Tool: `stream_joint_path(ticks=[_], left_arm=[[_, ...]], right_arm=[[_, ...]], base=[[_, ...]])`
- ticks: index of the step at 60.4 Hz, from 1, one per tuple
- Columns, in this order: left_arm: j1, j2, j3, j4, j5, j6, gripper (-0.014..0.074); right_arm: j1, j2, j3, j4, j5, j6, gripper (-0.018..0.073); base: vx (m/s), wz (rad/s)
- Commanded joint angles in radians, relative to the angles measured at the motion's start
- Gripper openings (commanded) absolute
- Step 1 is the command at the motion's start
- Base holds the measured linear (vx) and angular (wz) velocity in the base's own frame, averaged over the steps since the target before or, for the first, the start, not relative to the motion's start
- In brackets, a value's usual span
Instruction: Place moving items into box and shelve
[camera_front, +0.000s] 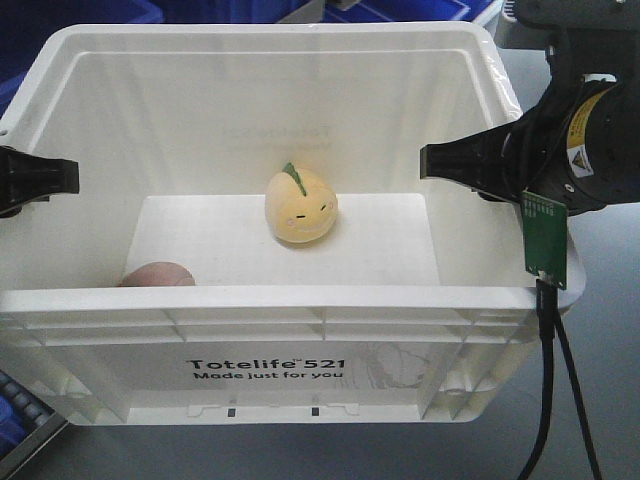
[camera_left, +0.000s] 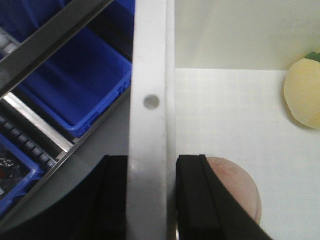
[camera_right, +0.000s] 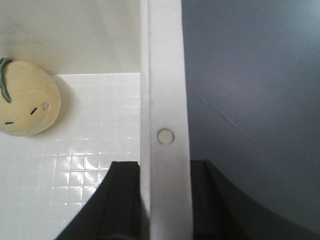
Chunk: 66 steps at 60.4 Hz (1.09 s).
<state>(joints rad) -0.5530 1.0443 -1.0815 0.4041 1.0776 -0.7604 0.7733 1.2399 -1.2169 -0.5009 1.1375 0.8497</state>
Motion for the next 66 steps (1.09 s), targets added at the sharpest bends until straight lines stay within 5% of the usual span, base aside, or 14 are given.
stream_joint_path(ticks=[1, 66], left_arm=[[-0.004, -0.026, -0.041, 0.099, -0.070, -0.008, 0.0146], [-0.004, -0.026, -0.041, 0.099, -0.070, -0.008, 0.0146]], right_arm=[[-0.002, -0.036, -0.040, -0.124, -0.070, -0.008, 0.0049], [-0.002, -0.036, -0.040, -0.124, -0.068, -0.008, 0.0049]], base=[[0.18, 0.73], [0.15, 0.65]])
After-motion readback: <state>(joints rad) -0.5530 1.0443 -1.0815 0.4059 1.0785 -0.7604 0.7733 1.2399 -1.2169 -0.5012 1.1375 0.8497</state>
